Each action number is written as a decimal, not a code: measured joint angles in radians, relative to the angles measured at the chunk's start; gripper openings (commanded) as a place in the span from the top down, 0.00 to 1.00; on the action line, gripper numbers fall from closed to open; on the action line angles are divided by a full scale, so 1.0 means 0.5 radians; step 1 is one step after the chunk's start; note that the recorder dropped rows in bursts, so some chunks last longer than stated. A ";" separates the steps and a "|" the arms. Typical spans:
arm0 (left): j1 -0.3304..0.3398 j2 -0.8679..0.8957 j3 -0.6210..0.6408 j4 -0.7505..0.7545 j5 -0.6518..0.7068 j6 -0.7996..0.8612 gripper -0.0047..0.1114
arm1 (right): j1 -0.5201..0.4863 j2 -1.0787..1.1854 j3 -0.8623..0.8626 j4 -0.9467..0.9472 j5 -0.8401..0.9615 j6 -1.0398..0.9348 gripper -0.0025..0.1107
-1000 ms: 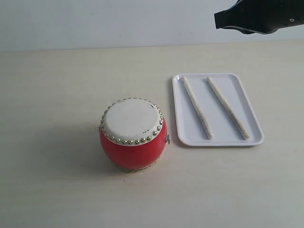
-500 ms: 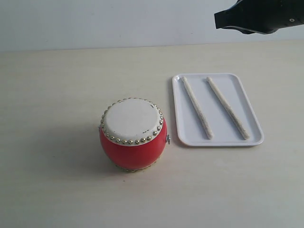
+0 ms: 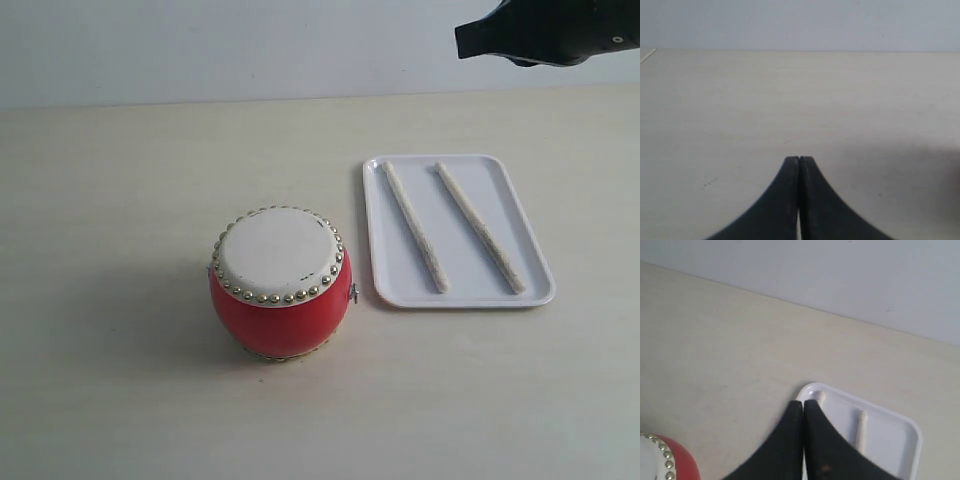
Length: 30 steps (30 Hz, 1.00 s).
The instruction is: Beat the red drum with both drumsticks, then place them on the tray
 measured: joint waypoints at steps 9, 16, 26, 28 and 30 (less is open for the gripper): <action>0.000 0.000 0.000 0.004 0.004 0.000 0.96 | -0.331 -0.756 0.500 -0.369 -0.345 0.598 0.98; 0.000 0.000 0.000 0.004 0.004 0.000 0.96 | -0.480 -1.398 0.773 -0.449 -0.364 0.619 0.98; 0.000 0.000 0.000 0.004 0.004 0.000 0.96 | -0.480 -1.669 0.817 -0.591 -0.333 0.785 0.98; 0.000 0.000 0.000 0.004 0.004 0.000 0.96 | -0.480 -1.721 0.863 -0.939 -0.320 1.169 0.98; 0.000 0.000 0.000 0.004 0.004 0.000 0.96 | -0.480 -1.807 0.933 -1.362 -0.315 1.664 0.98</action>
